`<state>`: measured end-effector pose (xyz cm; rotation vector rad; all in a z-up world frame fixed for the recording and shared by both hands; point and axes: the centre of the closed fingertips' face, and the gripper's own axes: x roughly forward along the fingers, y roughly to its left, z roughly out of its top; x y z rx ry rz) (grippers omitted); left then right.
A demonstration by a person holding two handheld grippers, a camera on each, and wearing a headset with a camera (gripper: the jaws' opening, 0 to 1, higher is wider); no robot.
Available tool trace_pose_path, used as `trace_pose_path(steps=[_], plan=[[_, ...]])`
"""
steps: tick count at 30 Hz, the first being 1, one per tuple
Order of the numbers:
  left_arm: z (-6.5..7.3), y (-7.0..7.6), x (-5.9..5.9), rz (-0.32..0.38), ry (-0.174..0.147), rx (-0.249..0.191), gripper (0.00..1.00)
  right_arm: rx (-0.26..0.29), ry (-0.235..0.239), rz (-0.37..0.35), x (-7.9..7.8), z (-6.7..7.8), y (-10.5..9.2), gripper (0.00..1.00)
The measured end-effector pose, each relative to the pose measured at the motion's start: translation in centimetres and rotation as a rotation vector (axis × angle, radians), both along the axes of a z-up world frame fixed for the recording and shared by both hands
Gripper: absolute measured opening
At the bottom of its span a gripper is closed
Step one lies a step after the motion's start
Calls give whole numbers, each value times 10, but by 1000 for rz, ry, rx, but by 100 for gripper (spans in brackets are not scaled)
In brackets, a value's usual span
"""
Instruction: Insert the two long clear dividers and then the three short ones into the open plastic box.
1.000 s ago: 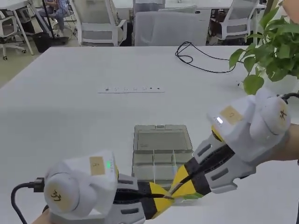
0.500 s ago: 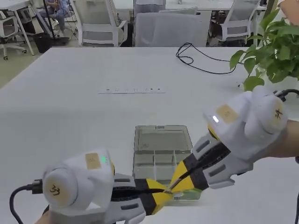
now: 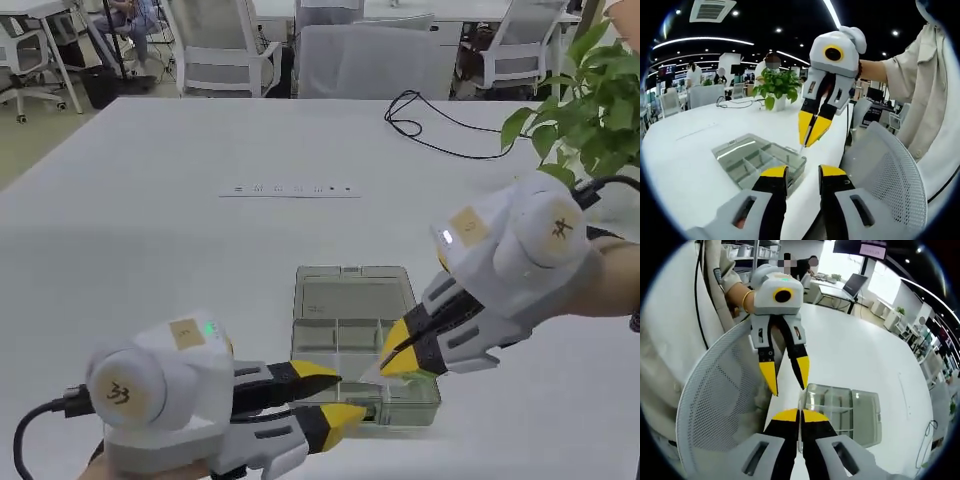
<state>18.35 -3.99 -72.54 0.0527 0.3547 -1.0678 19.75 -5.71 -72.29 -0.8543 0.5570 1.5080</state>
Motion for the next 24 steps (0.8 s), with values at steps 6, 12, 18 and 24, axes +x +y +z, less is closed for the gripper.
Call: trace_pose_path(steps=[6,12,18,24], plan=[[0,2,4,33,-6,-4,28,-55,-18,-41,15,-8,-7,2],[1,5,9,73,8,-24,37,-96,-23,-92,33,-17,-15,2],[0,8,13,97,19,-29,47,-130,-25,-129,47,-26,-21,2],[-3,10,16,116,30,-28,57,-166,-20,-147,56,-37,-27,2]])
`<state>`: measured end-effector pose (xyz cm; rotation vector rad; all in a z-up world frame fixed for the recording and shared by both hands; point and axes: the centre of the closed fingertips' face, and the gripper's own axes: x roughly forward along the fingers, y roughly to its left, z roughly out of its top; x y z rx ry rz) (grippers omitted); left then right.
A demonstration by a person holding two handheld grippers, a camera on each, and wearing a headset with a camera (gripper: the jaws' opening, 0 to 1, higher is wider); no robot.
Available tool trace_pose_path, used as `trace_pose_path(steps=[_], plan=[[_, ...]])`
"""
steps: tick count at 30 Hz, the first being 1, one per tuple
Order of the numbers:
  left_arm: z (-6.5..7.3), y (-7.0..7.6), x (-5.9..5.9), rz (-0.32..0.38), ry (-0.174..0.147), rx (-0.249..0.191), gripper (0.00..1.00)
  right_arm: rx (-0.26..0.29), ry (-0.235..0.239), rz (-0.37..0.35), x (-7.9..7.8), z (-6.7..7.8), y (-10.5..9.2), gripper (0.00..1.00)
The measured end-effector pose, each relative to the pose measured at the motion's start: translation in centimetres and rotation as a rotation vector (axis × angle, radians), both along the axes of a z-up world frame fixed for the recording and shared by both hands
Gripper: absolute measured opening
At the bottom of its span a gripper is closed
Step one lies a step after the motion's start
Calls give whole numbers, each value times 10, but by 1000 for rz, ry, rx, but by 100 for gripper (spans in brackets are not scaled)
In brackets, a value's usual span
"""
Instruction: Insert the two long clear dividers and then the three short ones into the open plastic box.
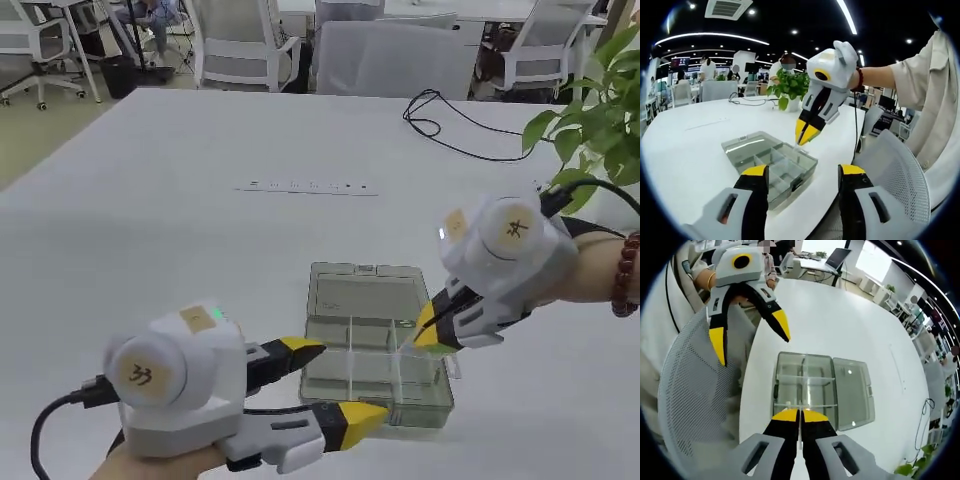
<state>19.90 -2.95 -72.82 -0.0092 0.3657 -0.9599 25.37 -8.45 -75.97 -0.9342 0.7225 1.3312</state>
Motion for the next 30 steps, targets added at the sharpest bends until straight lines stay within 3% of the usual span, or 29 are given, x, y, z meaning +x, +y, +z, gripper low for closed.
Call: trace_pose_path(steps=[12,30], plan=[[-4,4,4,24,5,12,66,-38,17,-24,11,-15,-5,2],[-2,6,5,31,9,-6,64,-80,31,-23,12,-22,-7,2]])
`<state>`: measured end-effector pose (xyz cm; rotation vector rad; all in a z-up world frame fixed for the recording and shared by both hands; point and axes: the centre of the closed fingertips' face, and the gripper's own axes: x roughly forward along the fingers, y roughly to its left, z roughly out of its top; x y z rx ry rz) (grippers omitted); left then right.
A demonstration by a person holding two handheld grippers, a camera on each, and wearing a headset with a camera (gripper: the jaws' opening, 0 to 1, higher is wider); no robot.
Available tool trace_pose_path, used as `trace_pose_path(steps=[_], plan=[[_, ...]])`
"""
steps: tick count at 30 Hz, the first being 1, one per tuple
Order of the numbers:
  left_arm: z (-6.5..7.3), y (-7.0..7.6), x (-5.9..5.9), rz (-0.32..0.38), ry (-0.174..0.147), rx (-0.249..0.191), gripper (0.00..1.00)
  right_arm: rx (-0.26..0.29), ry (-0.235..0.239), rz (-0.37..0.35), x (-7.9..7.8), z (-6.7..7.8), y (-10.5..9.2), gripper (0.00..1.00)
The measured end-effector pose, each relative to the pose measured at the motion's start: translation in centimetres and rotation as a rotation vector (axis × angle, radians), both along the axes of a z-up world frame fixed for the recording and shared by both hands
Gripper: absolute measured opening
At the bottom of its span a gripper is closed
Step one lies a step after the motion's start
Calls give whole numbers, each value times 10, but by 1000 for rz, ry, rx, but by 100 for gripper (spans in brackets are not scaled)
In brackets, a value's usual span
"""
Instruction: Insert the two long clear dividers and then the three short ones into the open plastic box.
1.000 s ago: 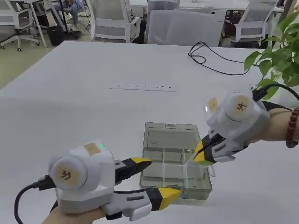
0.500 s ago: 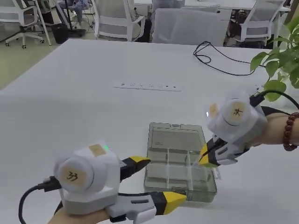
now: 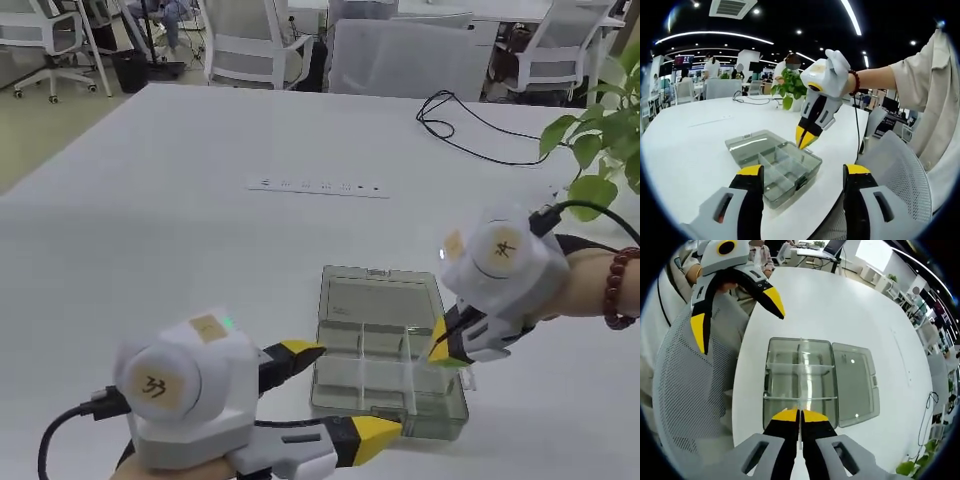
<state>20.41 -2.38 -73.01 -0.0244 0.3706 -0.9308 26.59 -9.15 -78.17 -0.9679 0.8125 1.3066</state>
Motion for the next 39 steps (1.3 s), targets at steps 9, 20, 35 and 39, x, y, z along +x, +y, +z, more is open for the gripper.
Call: trace_pose_path(steps=[9,20,35,39], plan=[[-1,0,0,-3,3,2,63,1,7,-6,2,-3,2,2],[-3,3,1,12,-3,24,64,-106,76,24,5,-9,5,2],[-5,8,3,34,-33,68,63,-210,118,29,4,-27,6,2],[-4,8,4,39,-32,63,62,-196,130,12,5,-27,5,2]])
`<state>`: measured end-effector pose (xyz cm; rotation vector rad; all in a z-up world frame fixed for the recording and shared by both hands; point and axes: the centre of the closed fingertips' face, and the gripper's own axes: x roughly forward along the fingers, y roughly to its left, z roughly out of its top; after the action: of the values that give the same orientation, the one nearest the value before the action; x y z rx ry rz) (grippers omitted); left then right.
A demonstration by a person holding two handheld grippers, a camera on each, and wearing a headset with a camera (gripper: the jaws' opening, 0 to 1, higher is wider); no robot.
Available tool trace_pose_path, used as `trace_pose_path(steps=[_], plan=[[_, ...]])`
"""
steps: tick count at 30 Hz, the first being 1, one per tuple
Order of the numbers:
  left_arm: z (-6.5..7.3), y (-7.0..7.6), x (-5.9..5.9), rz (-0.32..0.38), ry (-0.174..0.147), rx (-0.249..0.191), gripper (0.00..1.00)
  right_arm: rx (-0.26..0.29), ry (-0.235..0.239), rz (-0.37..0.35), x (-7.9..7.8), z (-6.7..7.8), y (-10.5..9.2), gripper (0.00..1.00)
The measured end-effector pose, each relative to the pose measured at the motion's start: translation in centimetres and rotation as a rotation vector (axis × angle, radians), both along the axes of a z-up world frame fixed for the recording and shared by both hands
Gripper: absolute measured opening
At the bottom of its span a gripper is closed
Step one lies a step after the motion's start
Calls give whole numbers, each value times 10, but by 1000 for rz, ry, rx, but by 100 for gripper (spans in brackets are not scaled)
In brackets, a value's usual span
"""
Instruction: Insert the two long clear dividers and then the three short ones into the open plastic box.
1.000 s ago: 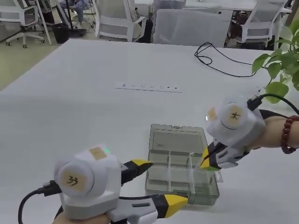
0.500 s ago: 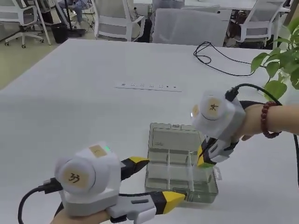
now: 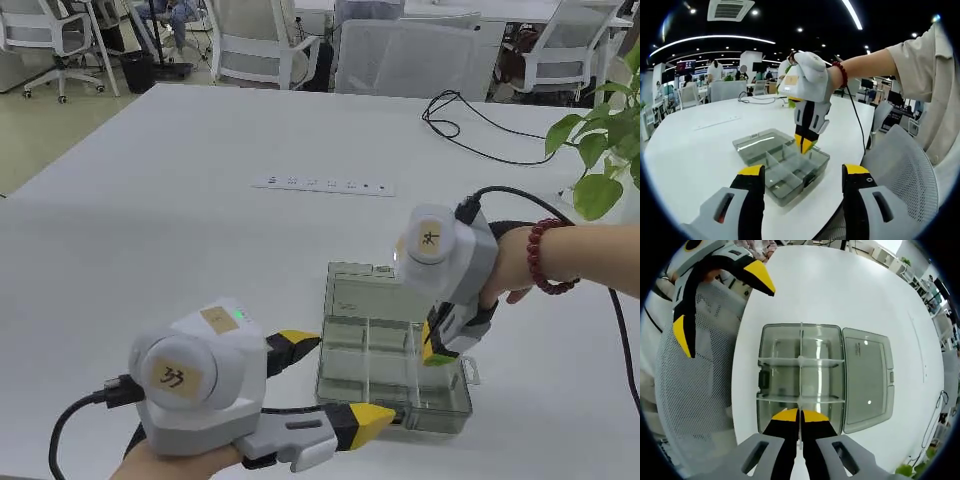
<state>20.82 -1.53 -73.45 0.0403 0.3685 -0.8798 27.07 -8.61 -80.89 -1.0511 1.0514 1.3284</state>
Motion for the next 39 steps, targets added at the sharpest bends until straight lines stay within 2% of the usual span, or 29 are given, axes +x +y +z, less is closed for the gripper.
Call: trace_pose_path(steps=[21,25,30,32,35,39], plan=[[-2,3,2,15,2,13,61,-1,32,-56,-2,-27,-2,2],[-2,3,2,18,4,16,61,14,45,-64,-2,-26,-3,2],[-3,3,2,19,6,22,60,15,34,-67,-2,-27,-2,3],[-4,4,2,18,13,22,60,25,24,-38,-2,-27,-2,3],[-6,5,3,20,18,32,60,61,15,-46,-1,-26,0,3],[-7,6,3,24,21,37,60,102,19,-59,-2,-23,4,9]])
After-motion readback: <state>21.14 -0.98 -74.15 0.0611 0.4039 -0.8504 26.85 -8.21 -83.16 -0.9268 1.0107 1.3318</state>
